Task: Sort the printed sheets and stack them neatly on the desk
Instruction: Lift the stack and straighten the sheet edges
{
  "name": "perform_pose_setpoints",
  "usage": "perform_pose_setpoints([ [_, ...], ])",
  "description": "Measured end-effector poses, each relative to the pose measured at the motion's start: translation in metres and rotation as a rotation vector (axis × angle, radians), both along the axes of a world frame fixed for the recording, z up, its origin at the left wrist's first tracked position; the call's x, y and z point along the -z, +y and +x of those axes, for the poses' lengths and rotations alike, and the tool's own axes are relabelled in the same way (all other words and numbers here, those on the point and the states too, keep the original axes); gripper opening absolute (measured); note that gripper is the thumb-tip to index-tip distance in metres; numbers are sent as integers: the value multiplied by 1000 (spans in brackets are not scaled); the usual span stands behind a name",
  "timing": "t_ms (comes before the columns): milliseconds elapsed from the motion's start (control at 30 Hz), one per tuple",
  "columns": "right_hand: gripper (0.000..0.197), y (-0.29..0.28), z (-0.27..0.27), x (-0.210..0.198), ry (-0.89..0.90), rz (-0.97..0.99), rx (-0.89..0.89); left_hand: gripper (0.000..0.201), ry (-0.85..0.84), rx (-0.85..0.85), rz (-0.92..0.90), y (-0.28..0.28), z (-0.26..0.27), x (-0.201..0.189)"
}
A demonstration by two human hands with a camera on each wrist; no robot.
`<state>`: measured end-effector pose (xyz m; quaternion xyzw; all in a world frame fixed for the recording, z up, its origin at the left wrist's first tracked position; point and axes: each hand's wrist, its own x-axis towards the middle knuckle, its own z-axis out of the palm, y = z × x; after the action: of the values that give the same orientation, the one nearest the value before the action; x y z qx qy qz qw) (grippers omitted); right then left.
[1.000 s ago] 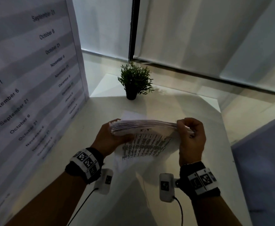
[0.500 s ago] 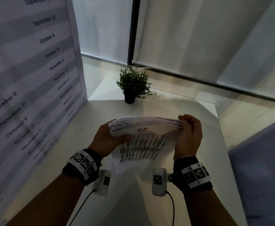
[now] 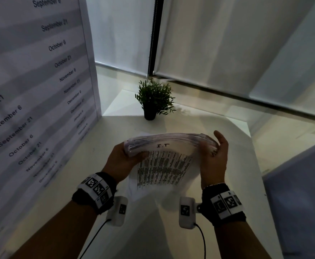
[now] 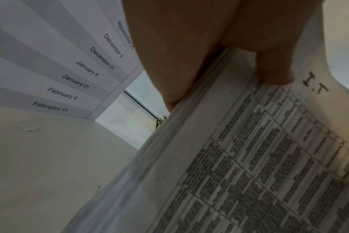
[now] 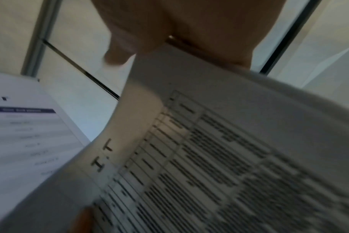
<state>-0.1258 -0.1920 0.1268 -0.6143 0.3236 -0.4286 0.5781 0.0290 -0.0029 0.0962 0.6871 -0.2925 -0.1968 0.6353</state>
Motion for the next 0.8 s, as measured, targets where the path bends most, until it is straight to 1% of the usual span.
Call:
perform_pose_setpoints([
  [33,70,1,-1,5,57,0,-56,32,10,-26,13,-1,0,0],
  [67,74,2,-1,9,126,-7,-81,29,17,-60,23,-3,-2,-1],
  [100,64,2,-1,12,181,-30,-84,24,29,-93,15,-6,-4,-3],
  [167,34,2,-4,11,218,-95,-61,22,19,-149,-29,-12,-11,-10],
  [200,26,4,-5,9,199,-122,-50,23,-5,-165,-44,-12,-13,-13],
  [267,23,6,-13,9,148,-159,-39,22,-77,-177,-60,-12,-16,-15],
  [300,24,8,-17,11,144,-160,-44,21,-131,-166,-38,-10,-18,-14],
  [333,24,12,-20,13,155,-159,-56,24,-174,-160,-7,-8,-20,-13],
  [367,27,15,-22,17,169,-146,-73,36,-213,-161,16,-5,-21,-11],
  [400,31,17,-23,20,172,-130,-87,47,-208,-174,4,-3,-22,-10],
  [433,36,19,-22,23,163,-117,-99,52,-164,-207,-40,-1,-23,-12],
  [500,41,20,-20,24,146,-102,-117,56,-83,-283,-157,-4,-25,-20],
  [600,43,21,-17,21,130,-116,-133,50,-22,-396,-240,-17,-21,-39],
  [700,51,19,-17,22,115,-149,-121,33,15,-522,-231,-26,-10,-45],
  [800,57,19,-15,22,120,-159,-132,19,11,-564,-213,-28,-4,-42],
])
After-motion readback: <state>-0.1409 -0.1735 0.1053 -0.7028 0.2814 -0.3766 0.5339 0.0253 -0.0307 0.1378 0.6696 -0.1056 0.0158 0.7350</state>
